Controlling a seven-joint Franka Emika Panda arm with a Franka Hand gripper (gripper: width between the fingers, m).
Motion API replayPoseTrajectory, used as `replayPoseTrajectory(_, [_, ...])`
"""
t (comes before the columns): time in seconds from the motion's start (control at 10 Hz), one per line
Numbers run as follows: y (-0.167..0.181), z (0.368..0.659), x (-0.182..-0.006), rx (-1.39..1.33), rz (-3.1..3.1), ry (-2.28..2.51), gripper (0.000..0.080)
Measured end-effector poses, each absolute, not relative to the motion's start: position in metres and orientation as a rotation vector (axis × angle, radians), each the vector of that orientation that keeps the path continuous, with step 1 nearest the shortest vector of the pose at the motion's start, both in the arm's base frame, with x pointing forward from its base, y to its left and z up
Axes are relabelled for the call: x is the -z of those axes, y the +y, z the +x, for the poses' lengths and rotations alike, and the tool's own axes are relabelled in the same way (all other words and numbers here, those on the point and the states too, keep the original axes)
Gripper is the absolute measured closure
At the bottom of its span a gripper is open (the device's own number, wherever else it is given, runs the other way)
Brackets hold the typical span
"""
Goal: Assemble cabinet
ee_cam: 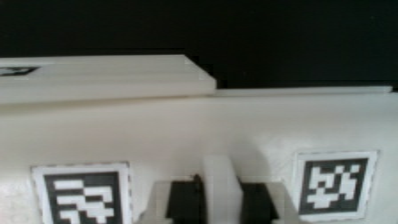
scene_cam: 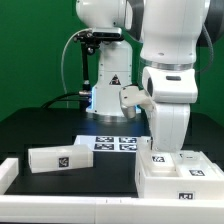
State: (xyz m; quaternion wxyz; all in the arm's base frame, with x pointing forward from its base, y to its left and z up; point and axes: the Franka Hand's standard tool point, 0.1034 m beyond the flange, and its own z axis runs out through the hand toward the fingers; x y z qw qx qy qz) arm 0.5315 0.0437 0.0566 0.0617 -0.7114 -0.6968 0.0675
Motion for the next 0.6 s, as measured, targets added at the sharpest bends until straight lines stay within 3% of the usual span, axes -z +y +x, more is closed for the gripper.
replayPoseTrajectory(0.6, [0.0347,0.5254,-0.0566,-0.113,-2.167,-2.135,0.0732])
